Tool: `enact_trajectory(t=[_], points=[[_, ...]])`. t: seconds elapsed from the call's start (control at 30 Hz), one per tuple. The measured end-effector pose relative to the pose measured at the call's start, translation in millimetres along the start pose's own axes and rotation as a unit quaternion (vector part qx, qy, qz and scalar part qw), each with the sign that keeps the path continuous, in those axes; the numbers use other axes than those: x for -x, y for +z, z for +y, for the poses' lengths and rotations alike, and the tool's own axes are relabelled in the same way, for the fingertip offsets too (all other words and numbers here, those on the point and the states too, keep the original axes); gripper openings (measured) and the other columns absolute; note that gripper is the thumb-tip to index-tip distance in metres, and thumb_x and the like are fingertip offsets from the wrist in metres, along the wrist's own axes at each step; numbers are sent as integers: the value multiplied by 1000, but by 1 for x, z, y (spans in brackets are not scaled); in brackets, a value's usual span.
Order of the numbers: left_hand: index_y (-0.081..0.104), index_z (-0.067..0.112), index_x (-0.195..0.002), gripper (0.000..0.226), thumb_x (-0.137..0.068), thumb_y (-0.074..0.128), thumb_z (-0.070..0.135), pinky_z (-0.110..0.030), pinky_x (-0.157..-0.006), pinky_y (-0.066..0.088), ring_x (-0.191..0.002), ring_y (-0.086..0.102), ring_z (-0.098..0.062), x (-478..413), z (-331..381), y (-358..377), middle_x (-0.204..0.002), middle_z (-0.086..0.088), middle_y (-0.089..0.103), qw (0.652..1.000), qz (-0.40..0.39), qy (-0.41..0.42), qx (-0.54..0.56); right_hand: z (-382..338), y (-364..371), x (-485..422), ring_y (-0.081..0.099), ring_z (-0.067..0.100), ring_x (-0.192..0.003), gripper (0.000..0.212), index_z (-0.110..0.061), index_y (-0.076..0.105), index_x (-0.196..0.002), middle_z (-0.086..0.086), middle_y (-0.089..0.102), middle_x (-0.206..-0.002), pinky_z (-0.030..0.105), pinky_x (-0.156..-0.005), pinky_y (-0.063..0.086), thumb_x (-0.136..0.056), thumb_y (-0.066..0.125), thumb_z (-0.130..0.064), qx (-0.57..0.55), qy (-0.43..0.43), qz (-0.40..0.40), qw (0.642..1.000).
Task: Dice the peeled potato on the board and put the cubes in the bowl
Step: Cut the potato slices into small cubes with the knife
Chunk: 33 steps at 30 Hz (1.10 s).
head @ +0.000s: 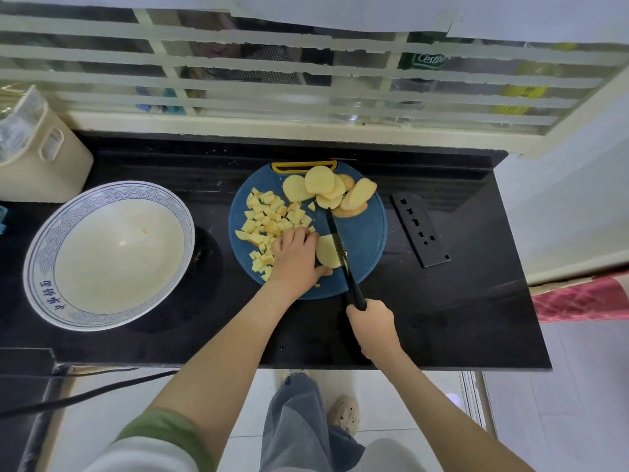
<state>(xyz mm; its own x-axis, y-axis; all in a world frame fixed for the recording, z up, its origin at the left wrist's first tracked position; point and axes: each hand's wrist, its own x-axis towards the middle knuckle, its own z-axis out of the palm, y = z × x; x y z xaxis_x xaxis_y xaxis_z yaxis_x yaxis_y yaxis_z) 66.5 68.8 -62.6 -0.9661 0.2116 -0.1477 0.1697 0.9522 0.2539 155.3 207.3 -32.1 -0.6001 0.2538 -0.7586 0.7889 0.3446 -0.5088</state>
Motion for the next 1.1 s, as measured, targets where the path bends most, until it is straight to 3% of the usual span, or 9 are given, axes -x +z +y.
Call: enact_trajectory(t=[0.27,0.57,0.67,0.9,1.1], points=[[50,23,-131,56,-83,63,48,-36,-100,17,-125,29,-19,-3,-2,0,-133,4,42,1000,11,4,16,-1,11,-8,57,18,-72,14,-16,51,-84,5,57,-84,32,-66,52,-97,51,-20,29,24,14,999],[51,23,-131,56,-83,63,48,-36,-99,17,-123,33,-19,-6,-4,-4,-132,7,44,1000,16,23,7,-12,8,-5,49,19,-63,15,-14,51,-82,6,52,-77,30,-53,44,-97,50,-19,-16,61,0,998],[51,22,-132,54,-84,63,46,-36,-98,18,-124,32,-20,-8,-1,-7,-135,6,44,1000,6,30,-6,-7,11,1,42,18,-59,17,-13,50,-77,5,46,-71,33,-56,39,-94,51,-16,-58,47,9,997],[50,20,-132,53,-86,61,44,-38,-98,19,-126,30,-22,-8,4,-11,-138,4,42,999,-8,28,-30,-15,4,3,44,18,-59,17,-13,50,-78,5,47,-72,32,-56,41,-95,50,-15,-57,27,-2,998],[49,25,-135,46,-91,59,26,-35,-94,15,-124,30,-20,-9,0,-6,-136,7,43,1000,-9,13,-16,-11,16,-3,50,20,-68,15,-13,52,-82,6,54,-78,33,-64,47,-96,50,-18,-22,39,-11,999]])
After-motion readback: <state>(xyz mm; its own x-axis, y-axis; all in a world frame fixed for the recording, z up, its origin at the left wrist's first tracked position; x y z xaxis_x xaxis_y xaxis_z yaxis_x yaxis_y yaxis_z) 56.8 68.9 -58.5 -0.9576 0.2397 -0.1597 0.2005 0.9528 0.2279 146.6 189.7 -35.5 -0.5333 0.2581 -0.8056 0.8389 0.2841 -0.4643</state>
